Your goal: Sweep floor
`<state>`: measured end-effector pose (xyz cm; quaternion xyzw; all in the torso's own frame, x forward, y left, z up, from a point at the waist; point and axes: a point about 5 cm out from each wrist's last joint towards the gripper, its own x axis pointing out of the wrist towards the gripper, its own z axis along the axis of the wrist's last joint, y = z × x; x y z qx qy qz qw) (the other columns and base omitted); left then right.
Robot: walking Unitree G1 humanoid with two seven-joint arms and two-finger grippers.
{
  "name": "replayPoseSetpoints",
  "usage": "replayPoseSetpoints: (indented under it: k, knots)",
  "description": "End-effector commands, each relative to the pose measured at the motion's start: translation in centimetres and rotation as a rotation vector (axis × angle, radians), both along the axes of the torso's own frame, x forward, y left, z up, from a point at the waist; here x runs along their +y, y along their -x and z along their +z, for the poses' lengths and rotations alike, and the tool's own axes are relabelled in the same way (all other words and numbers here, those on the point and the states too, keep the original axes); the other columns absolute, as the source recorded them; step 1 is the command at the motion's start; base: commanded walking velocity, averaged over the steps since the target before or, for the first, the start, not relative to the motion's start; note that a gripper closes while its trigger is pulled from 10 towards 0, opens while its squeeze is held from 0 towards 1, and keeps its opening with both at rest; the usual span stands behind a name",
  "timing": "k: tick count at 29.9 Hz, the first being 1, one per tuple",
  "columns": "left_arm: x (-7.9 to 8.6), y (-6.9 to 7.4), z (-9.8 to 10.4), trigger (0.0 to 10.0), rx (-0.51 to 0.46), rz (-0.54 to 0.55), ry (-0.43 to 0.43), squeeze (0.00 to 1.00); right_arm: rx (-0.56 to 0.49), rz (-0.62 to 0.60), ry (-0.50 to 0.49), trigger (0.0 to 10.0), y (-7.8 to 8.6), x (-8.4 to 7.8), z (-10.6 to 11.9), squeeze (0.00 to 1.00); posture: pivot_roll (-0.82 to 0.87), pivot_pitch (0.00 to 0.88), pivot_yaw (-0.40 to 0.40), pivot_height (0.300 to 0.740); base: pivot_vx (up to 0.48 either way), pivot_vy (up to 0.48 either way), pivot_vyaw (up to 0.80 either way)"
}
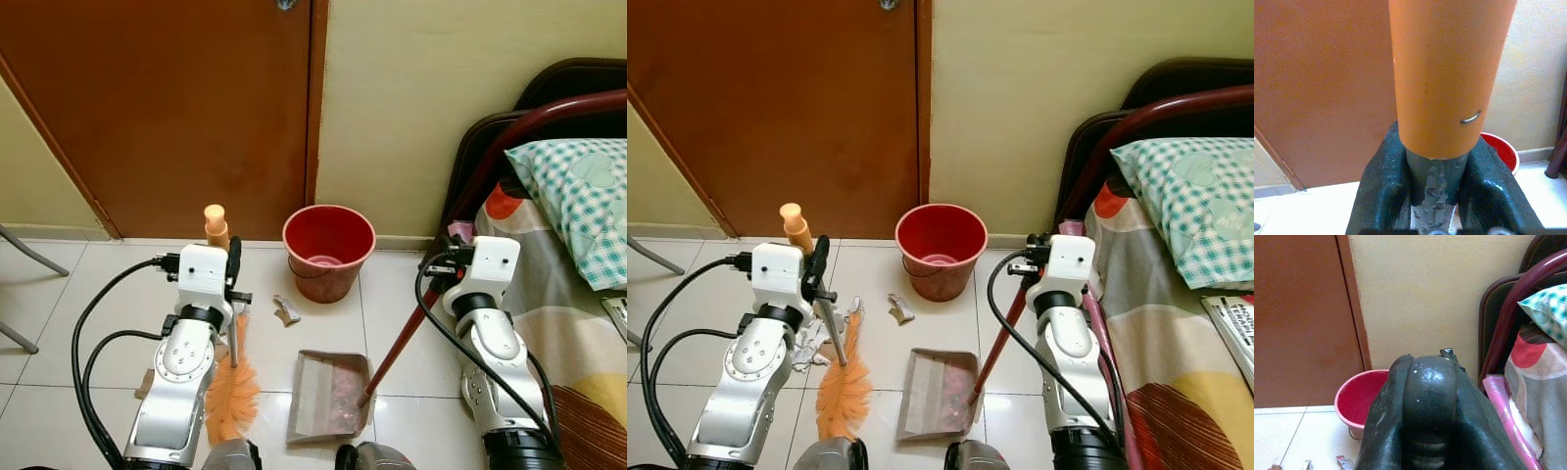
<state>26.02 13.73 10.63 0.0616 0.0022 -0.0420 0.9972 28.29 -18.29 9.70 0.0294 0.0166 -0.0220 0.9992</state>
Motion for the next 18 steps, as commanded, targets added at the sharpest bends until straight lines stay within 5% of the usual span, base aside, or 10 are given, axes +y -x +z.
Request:
replayPoseSetpoints:
  k: [1,18]
  knots:
    - [0.08,-0.16,0.9,10.0,-0.036,0.001,-0.004,0.0,-0.011,-0.008,0.0,10.0,-0.29,-0.2,0.38,0.0,0.0,0.121,-0.005,0.74,0.259,0.0,0.0]
    - [-0.26,-0.15,1.17,10.0,-0.039,-0.01,0.003,0.0,-0.001,-0.009,0.015,10.0,-0.27,-0.16,0.13,0.0,0.01,0.129,-0.007,0.74,0.269,0.0,0.0]
